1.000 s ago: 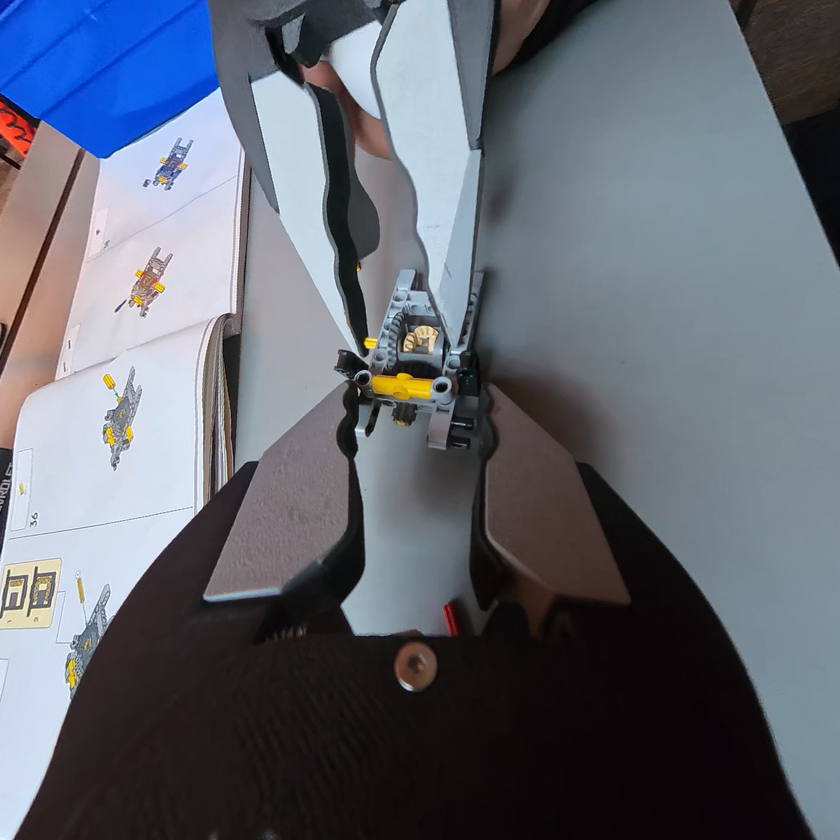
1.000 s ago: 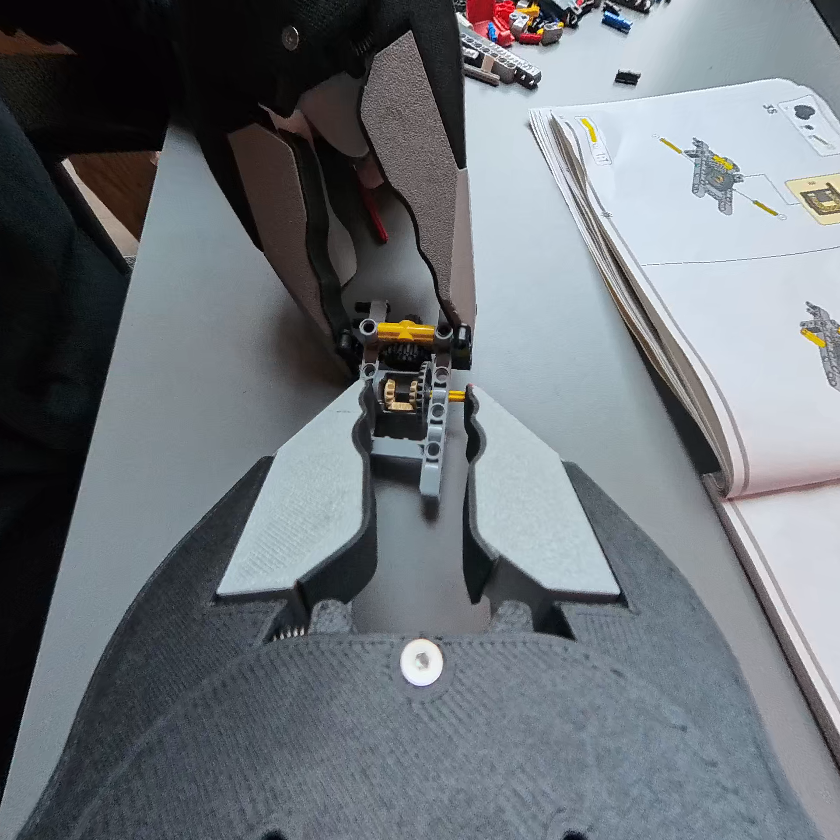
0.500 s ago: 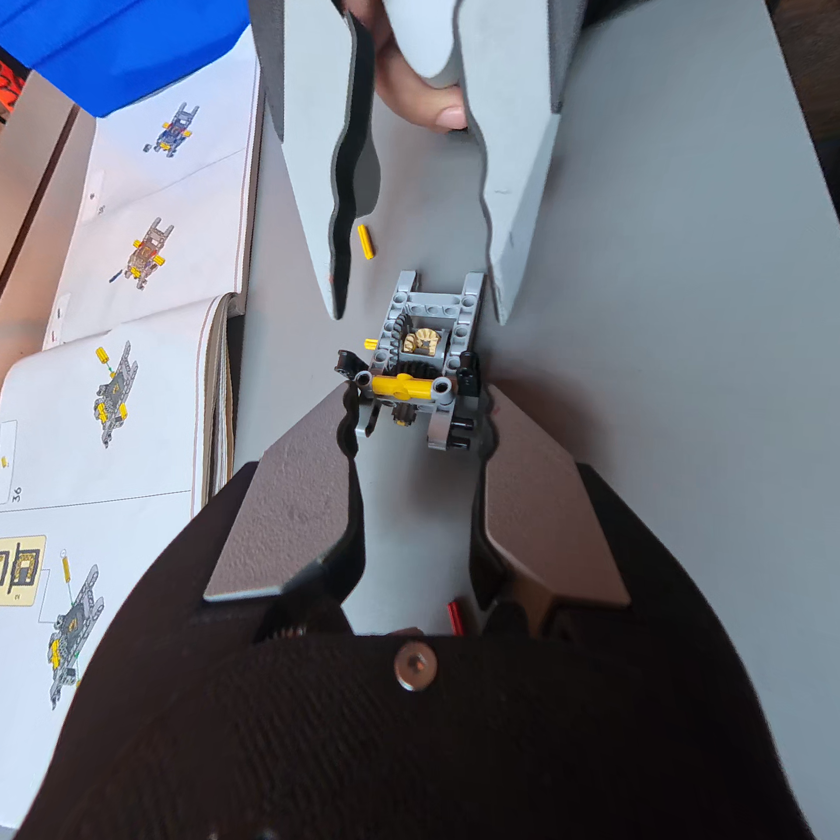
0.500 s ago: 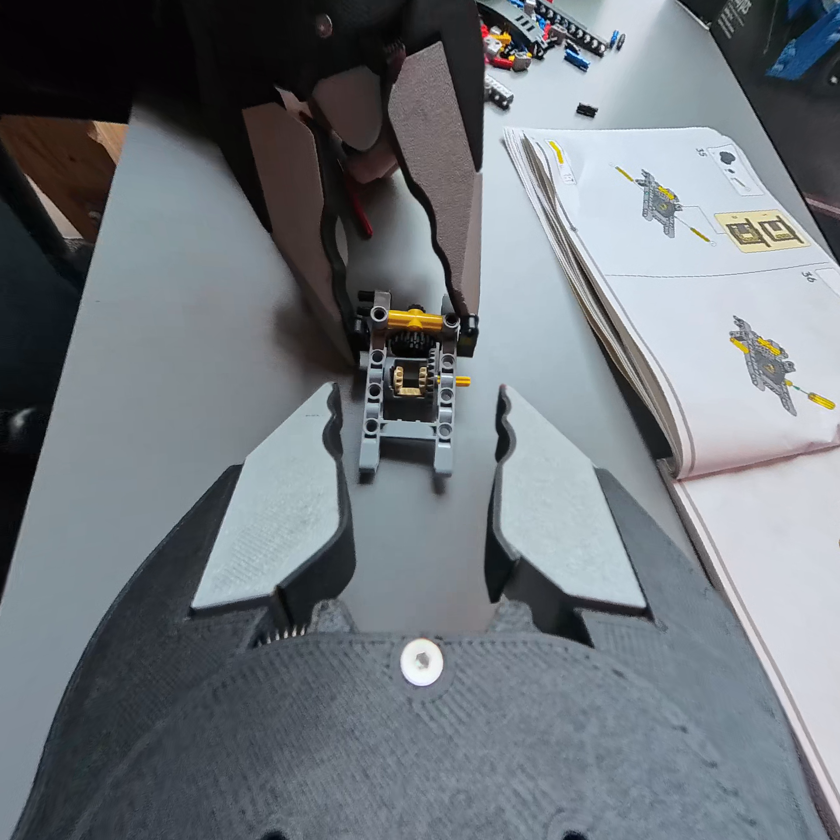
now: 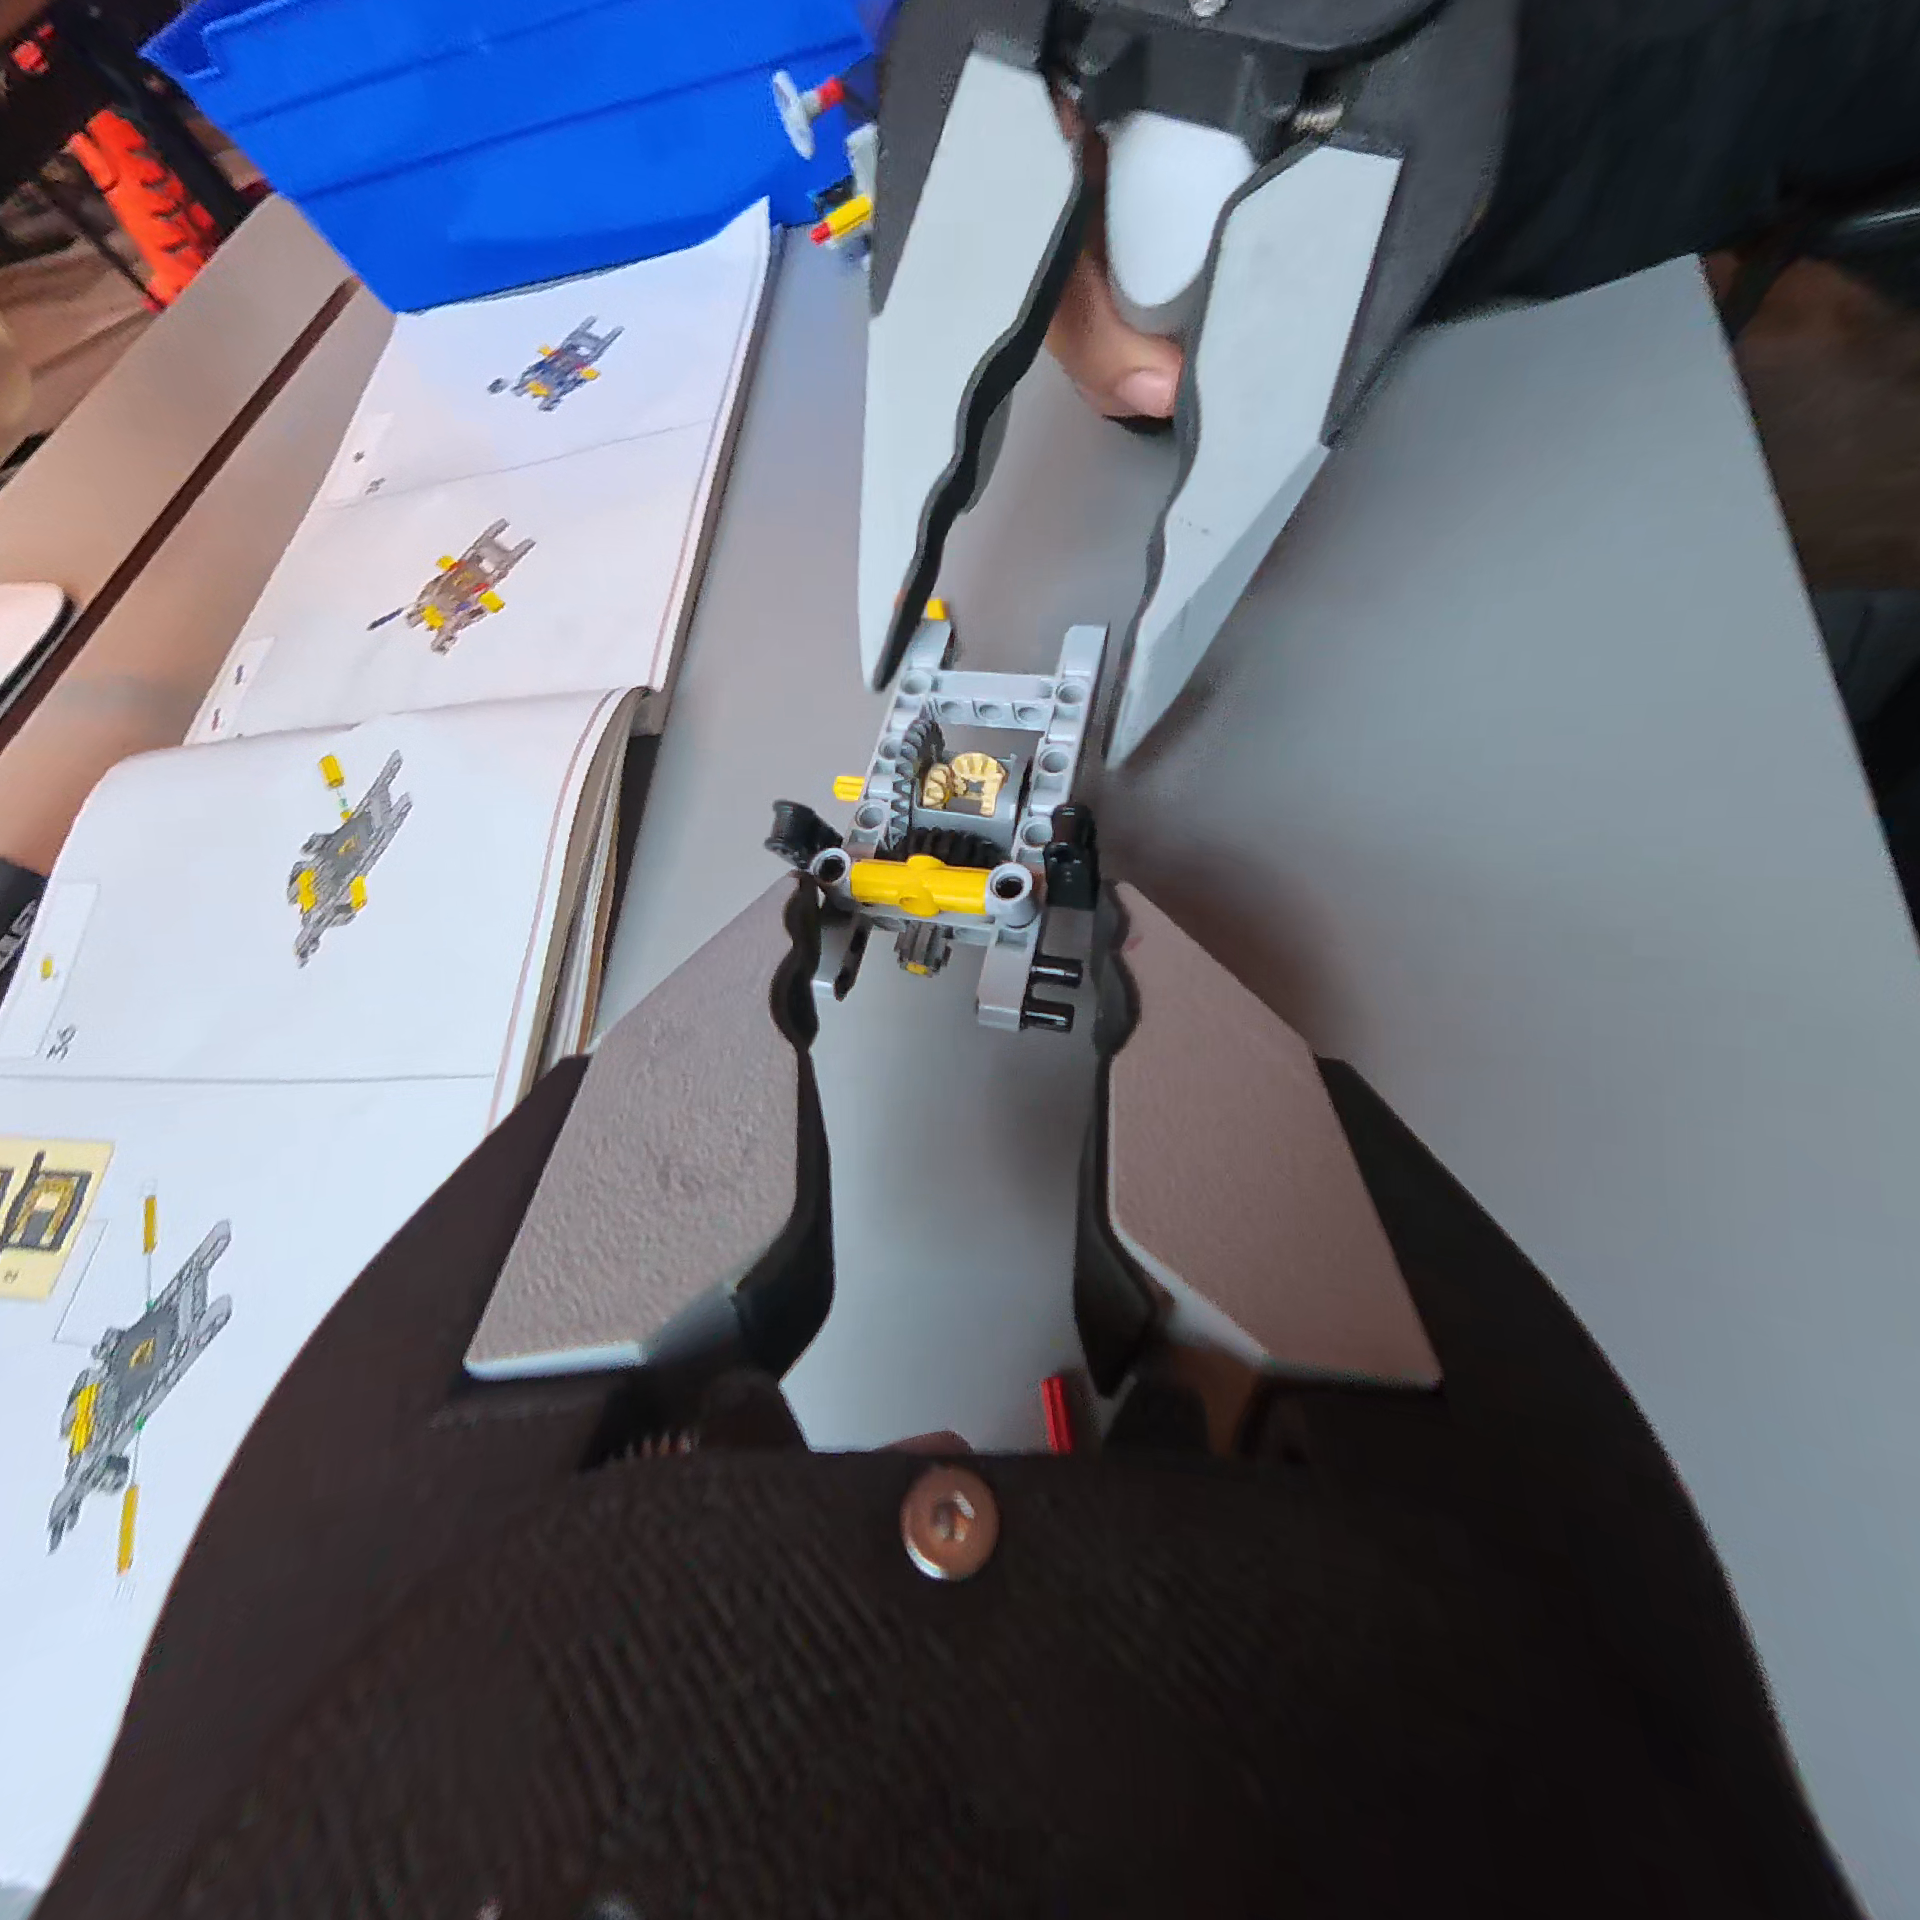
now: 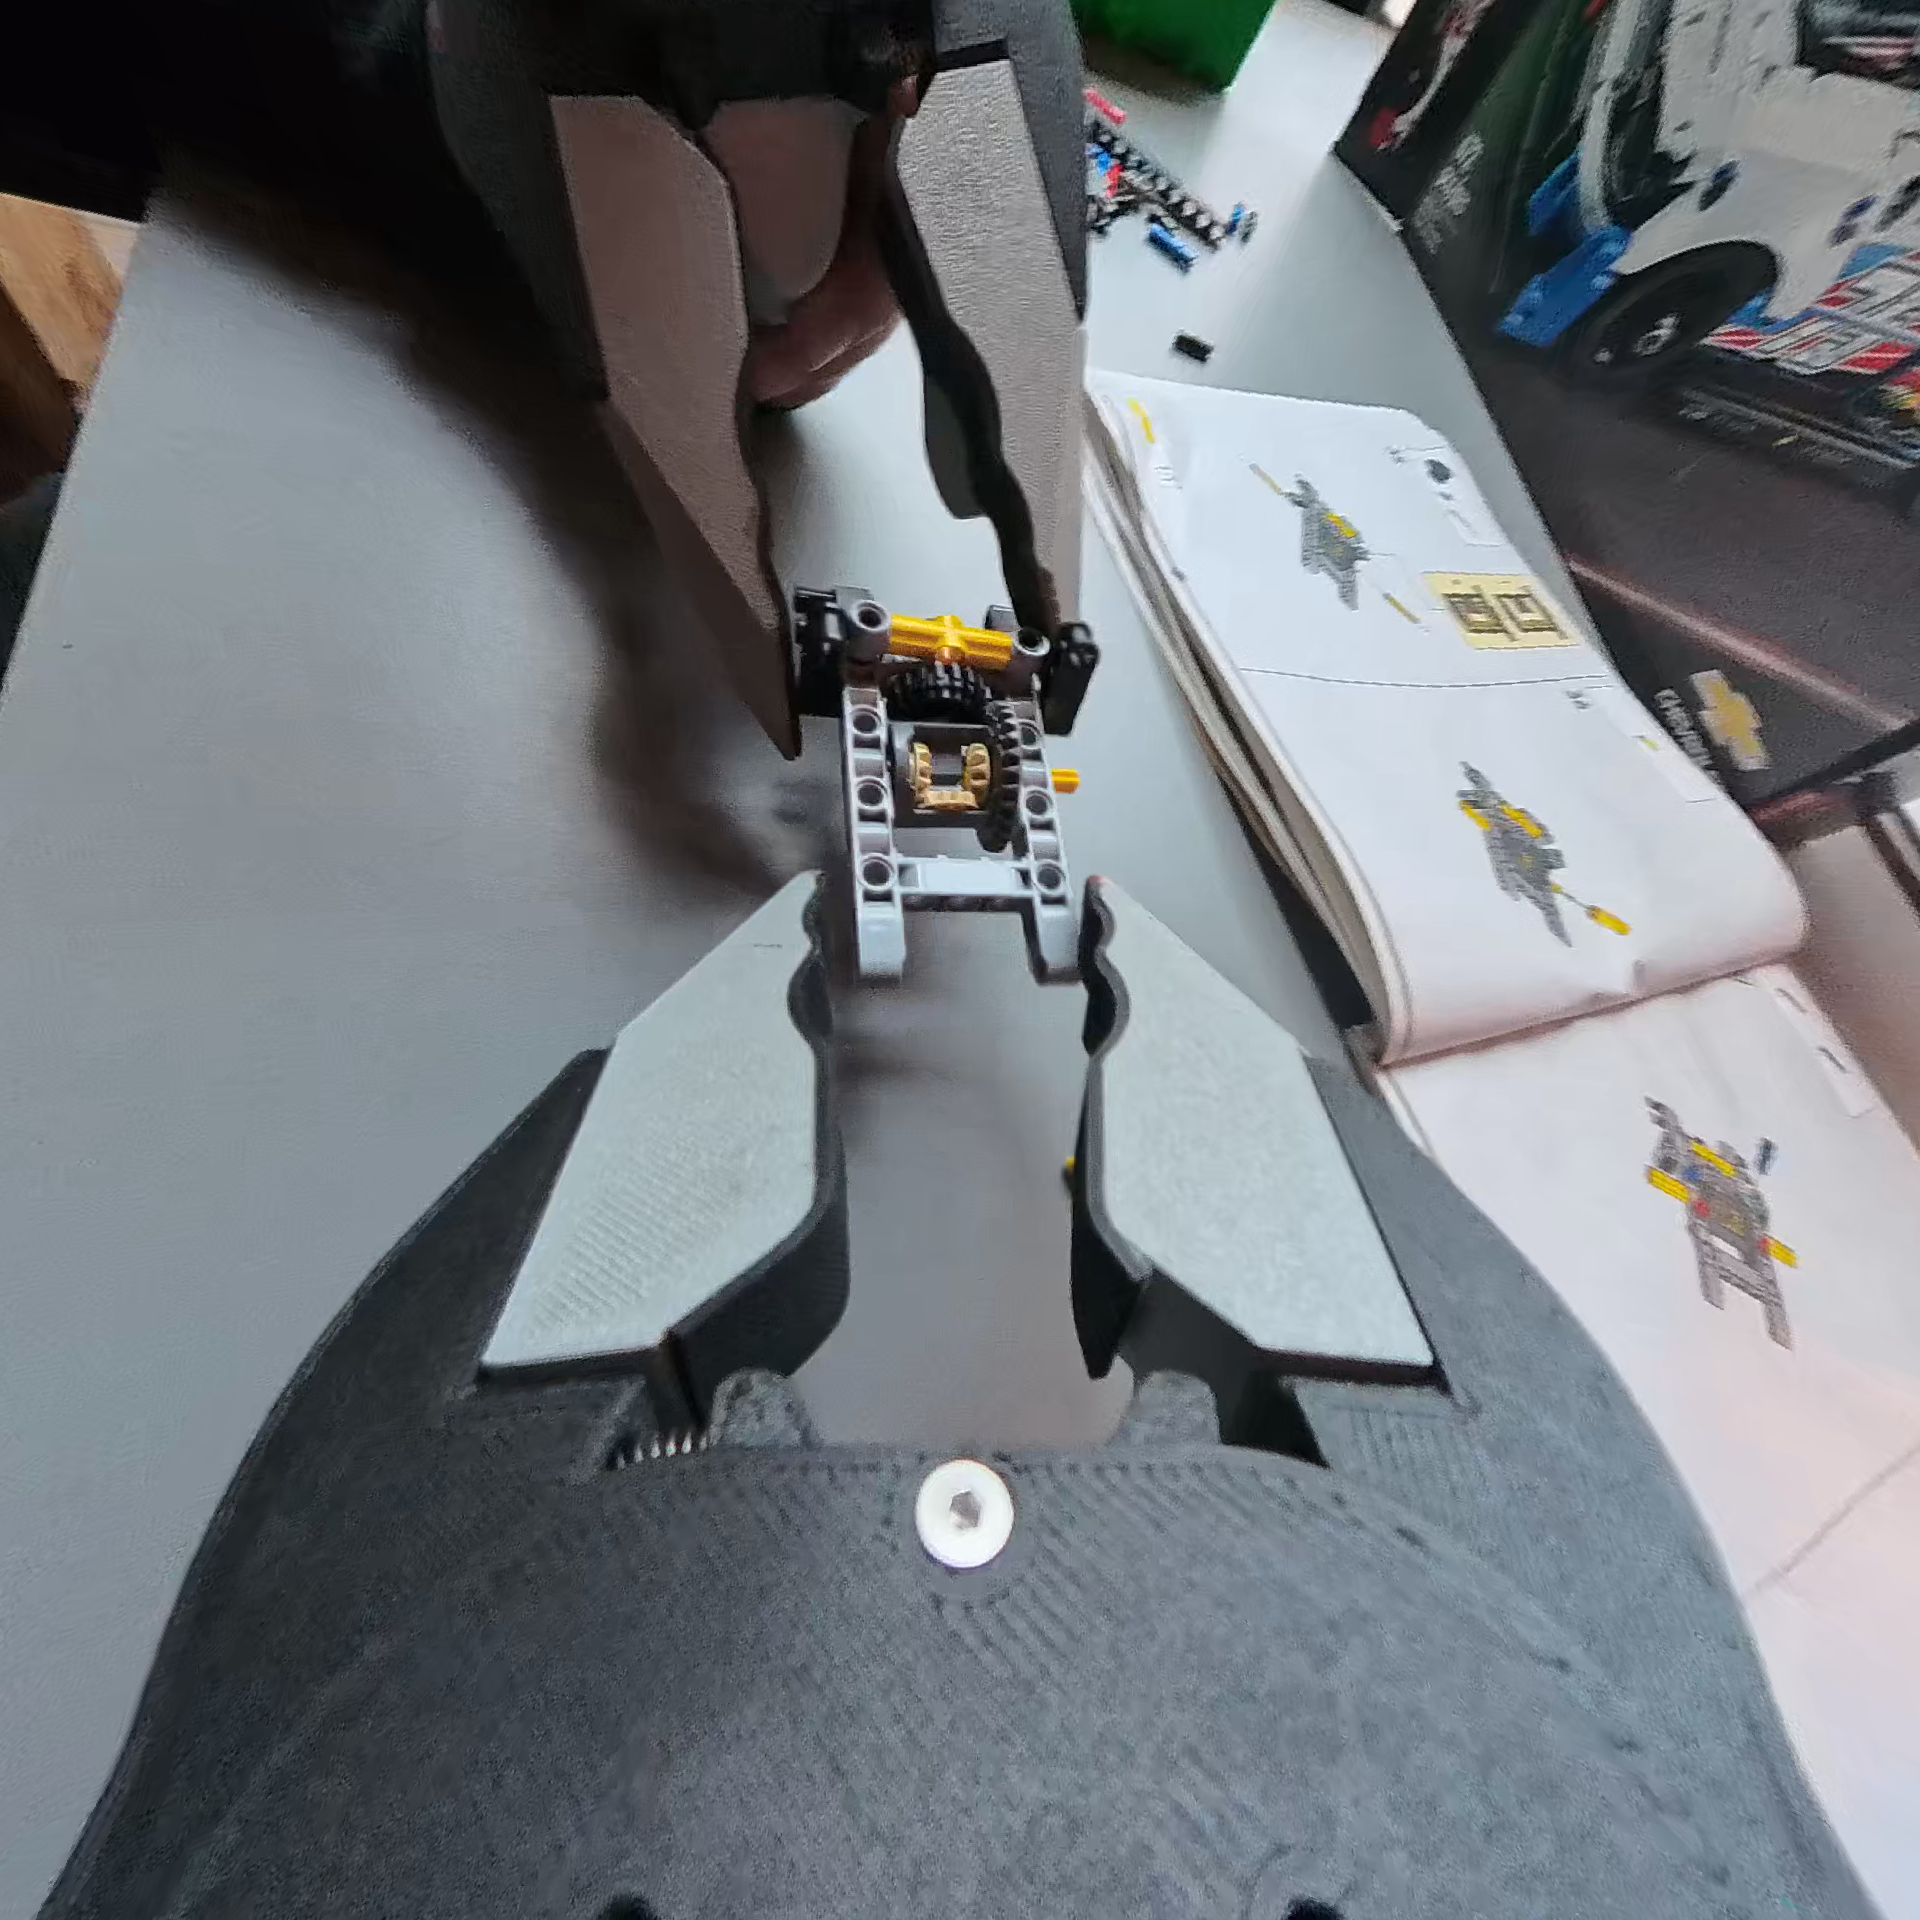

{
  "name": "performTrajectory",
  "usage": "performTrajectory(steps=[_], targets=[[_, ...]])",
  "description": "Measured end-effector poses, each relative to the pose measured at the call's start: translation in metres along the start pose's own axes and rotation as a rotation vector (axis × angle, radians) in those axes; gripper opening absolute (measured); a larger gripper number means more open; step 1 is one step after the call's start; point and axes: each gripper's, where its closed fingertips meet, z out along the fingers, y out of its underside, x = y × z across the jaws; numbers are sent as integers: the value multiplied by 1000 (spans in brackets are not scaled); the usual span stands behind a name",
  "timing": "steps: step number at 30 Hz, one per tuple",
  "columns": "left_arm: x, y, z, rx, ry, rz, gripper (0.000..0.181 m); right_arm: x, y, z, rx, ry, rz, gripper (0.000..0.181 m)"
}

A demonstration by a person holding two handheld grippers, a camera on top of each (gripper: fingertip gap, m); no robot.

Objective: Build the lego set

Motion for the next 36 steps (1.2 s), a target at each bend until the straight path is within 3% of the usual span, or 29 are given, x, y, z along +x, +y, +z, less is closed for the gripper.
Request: performTrajectory(steps=[13,21,36], targets=[[-16,39,-10,-228,-259,-135,50,23,26,-15,-54,62,44,47],[-13,44,-17,-242,-275,-215,51,26,48,-21,-149,84,-2,46],[-11,45,-19,-251,-291,-270,51,32,60,-25,-175,41,65,42]])
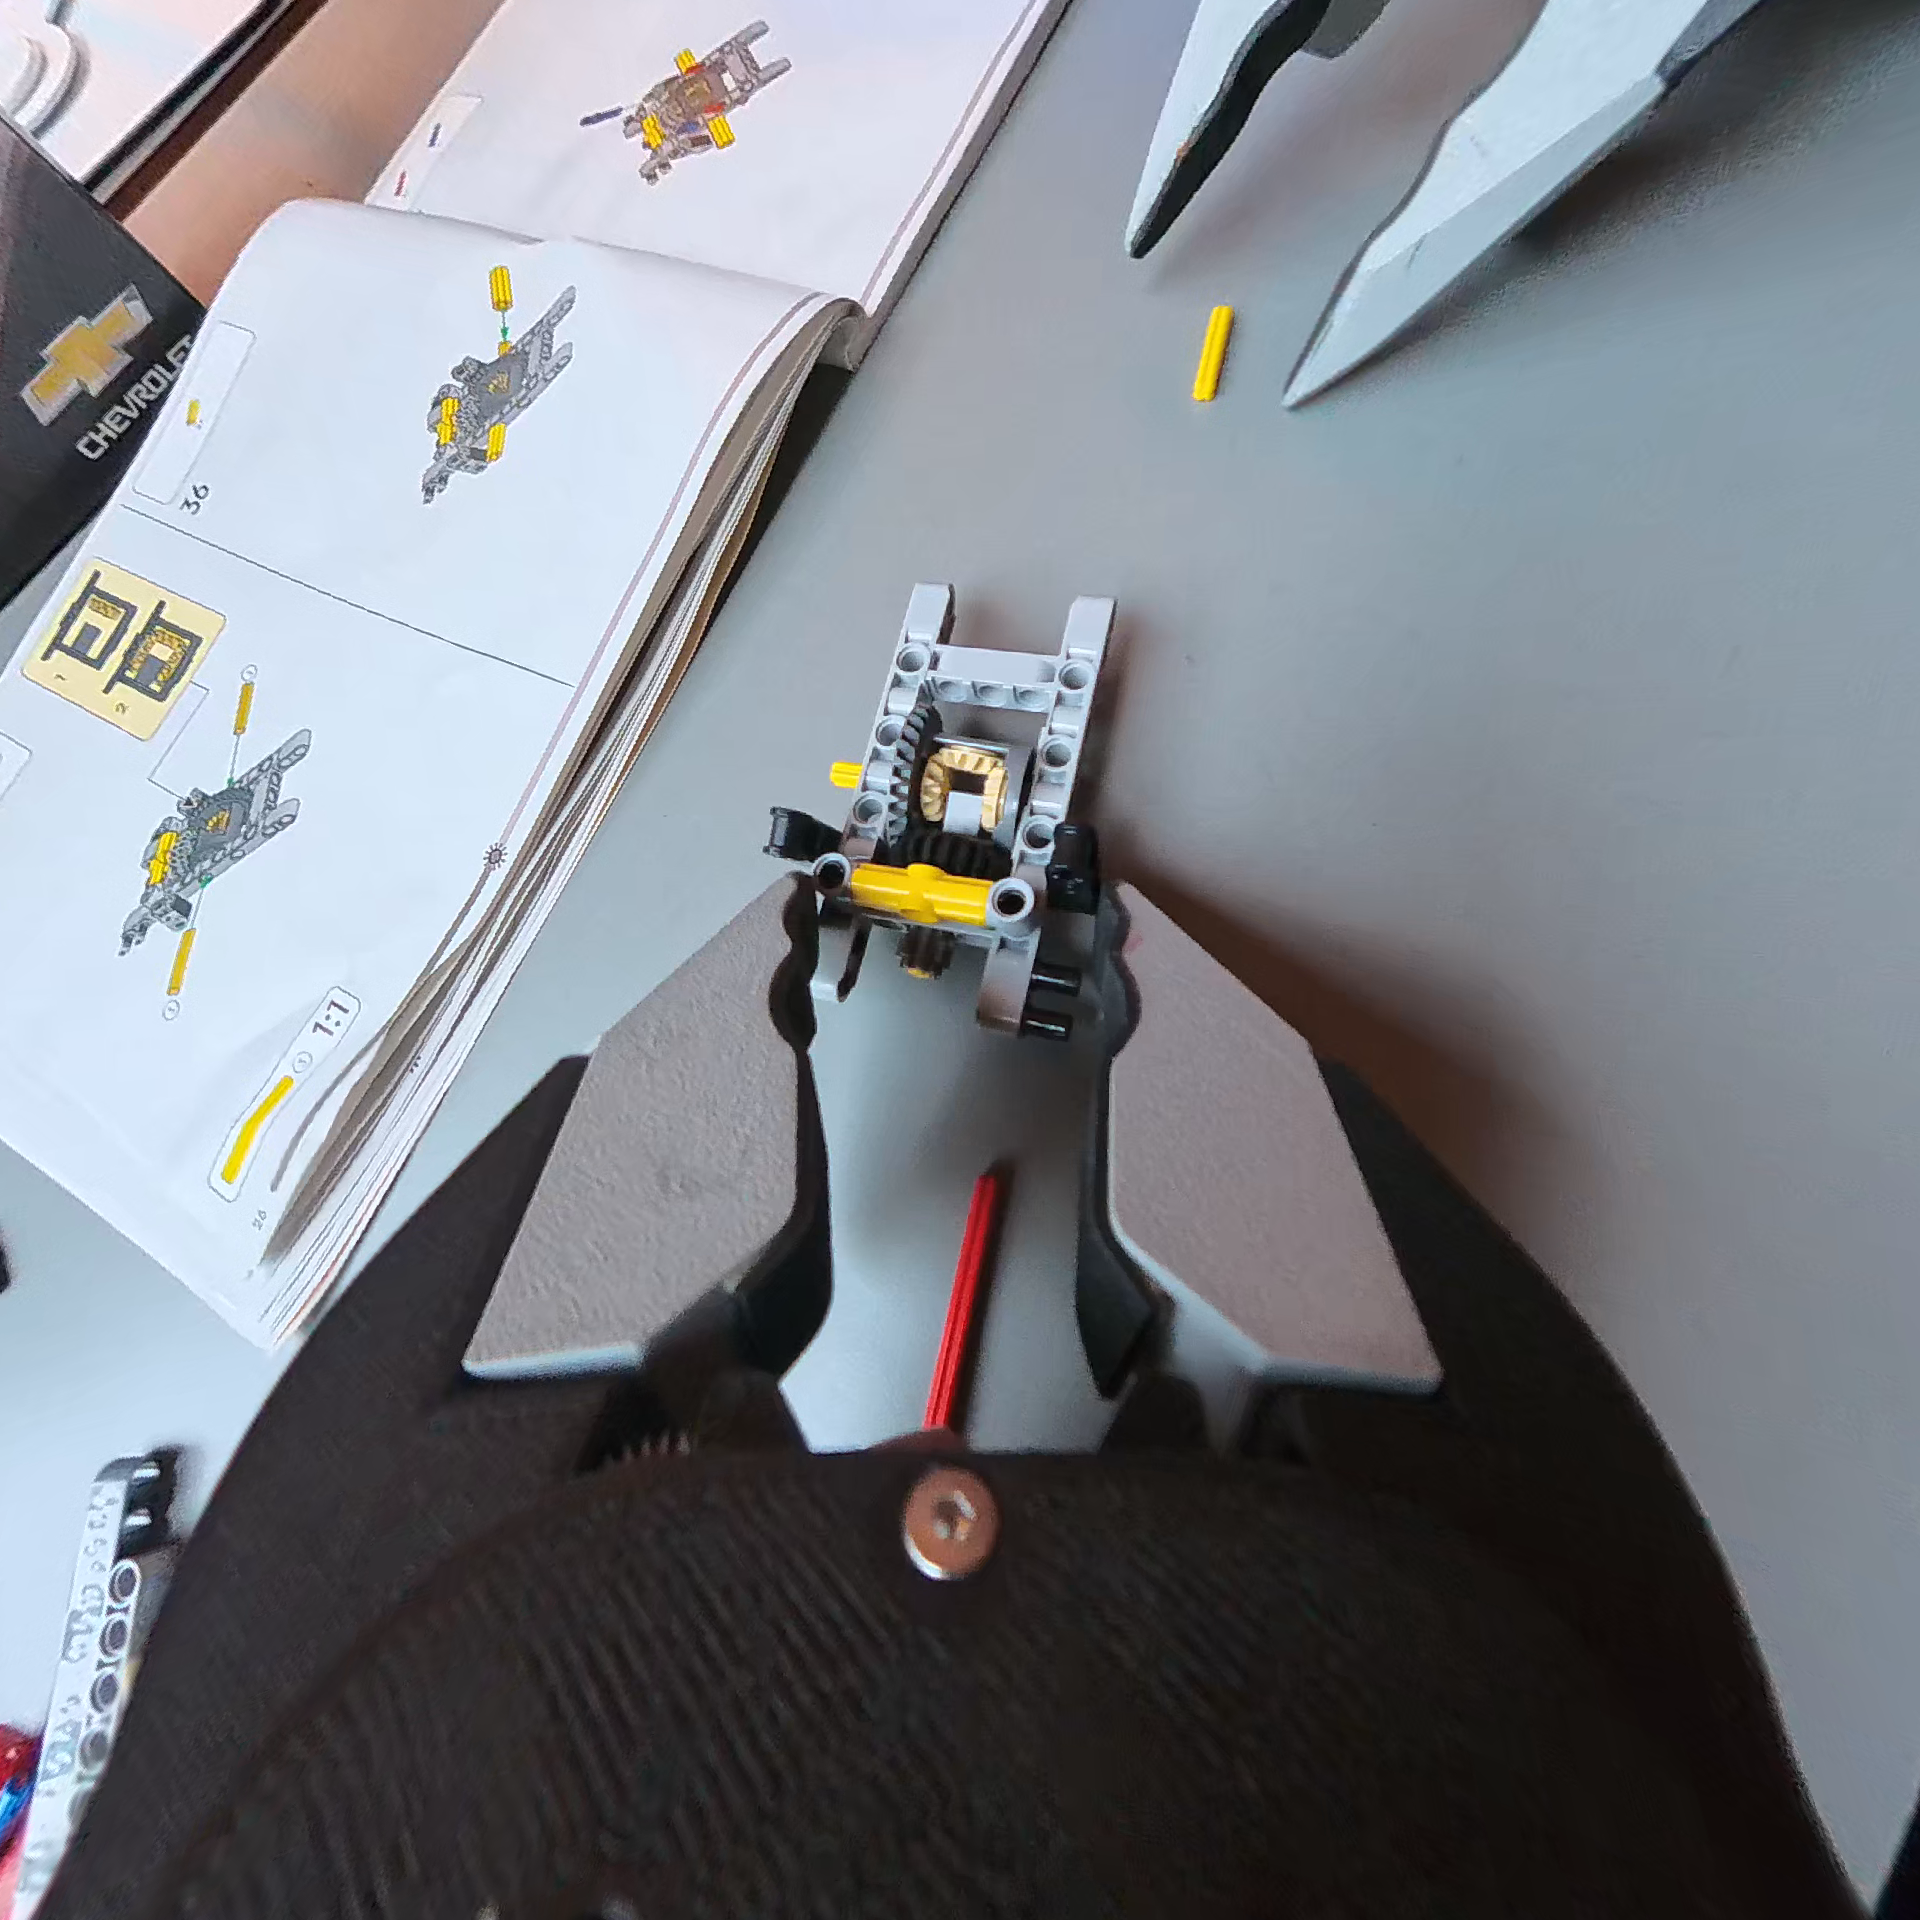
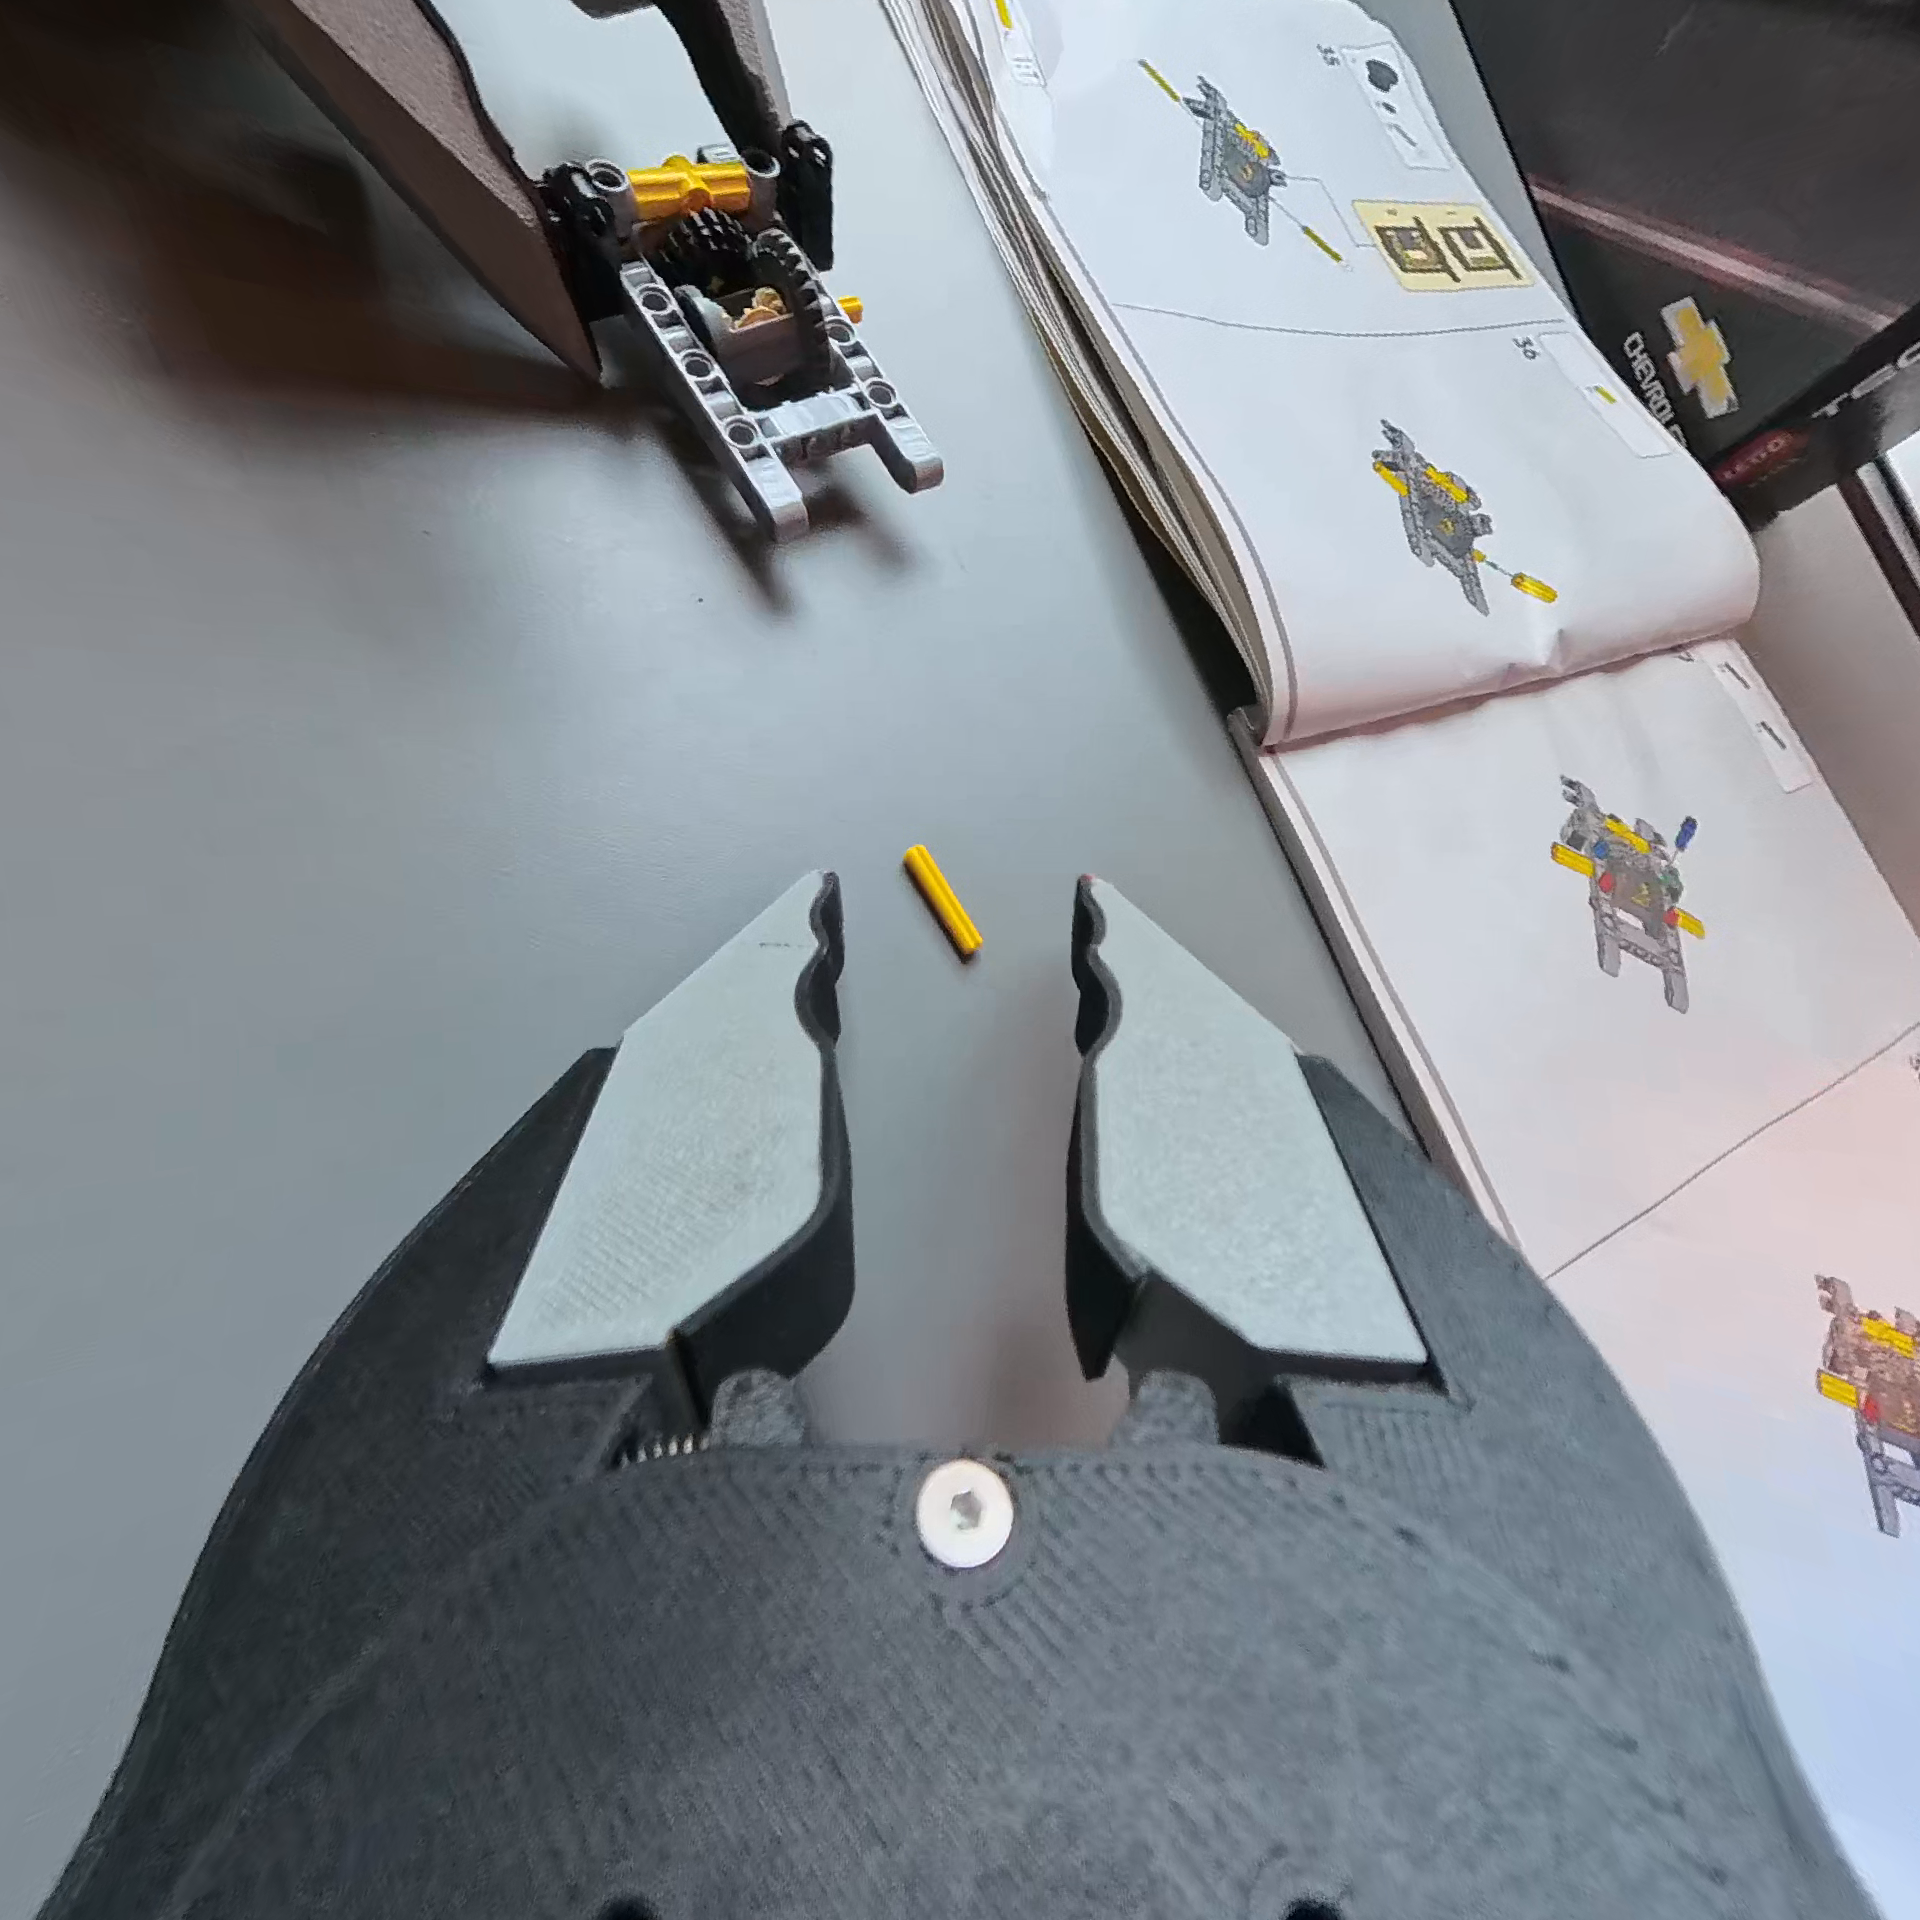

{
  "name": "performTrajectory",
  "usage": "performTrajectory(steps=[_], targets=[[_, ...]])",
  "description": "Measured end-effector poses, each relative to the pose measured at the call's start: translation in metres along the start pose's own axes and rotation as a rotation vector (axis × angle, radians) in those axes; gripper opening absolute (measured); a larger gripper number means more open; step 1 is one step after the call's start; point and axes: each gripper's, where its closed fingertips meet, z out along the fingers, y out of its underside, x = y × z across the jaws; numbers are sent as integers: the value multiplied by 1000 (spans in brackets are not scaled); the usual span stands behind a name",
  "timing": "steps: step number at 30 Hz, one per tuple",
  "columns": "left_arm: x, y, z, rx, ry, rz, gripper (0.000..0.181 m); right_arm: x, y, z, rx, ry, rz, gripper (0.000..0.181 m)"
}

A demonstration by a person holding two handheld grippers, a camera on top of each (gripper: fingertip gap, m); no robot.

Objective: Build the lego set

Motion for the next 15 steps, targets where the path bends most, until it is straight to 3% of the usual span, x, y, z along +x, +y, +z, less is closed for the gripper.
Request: performTrajectory(steps=[5,9,15], targets=[[4,0,0,-7,5,-41,51,-1,2,1,-7,-62,60,40],[8,1,-1,-13,3,-50,51,-8,3,1,-13,-154,94,22],[7,0,-1,-14,-30,-57,51,-9,5,0,-20,-127,55,0]])
